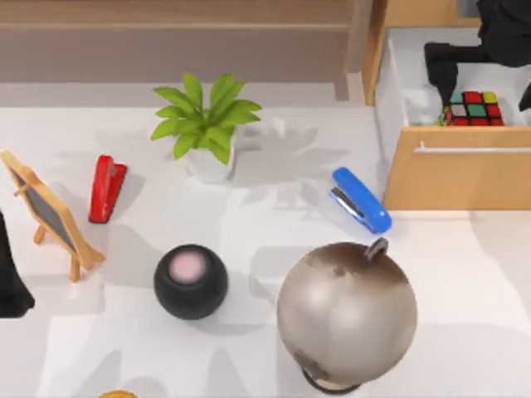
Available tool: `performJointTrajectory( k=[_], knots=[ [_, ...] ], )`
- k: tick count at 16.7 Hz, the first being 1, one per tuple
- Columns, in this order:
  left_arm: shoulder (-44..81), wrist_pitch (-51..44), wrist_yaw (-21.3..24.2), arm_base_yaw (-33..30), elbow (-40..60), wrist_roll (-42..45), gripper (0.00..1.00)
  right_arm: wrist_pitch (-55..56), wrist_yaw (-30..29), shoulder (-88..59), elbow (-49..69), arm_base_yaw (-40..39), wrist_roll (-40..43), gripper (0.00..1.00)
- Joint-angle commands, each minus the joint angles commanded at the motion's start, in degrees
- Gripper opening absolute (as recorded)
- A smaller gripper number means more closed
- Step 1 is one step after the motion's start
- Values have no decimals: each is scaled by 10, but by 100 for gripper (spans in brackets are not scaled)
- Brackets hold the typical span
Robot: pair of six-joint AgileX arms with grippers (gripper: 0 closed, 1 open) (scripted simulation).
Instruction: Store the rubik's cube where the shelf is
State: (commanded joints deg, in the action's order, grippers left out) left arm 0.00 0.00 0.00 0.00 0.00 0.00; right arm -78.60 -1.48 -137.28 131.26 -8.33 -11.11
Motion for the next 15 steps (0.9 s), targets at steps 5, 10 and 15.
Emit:
performJointTrajectory(
  k=[5,10,15],
  knots=[
    [0,0,0,0,0,0,100,54,0,-14,-43,5,4,100],
    [0,0,0,0,0,0,100,69,1,-39,-27,7,7,100],
    [0,0,0,0,0,0,100,69,1,-39,-27,7,7,85]
  ],
)
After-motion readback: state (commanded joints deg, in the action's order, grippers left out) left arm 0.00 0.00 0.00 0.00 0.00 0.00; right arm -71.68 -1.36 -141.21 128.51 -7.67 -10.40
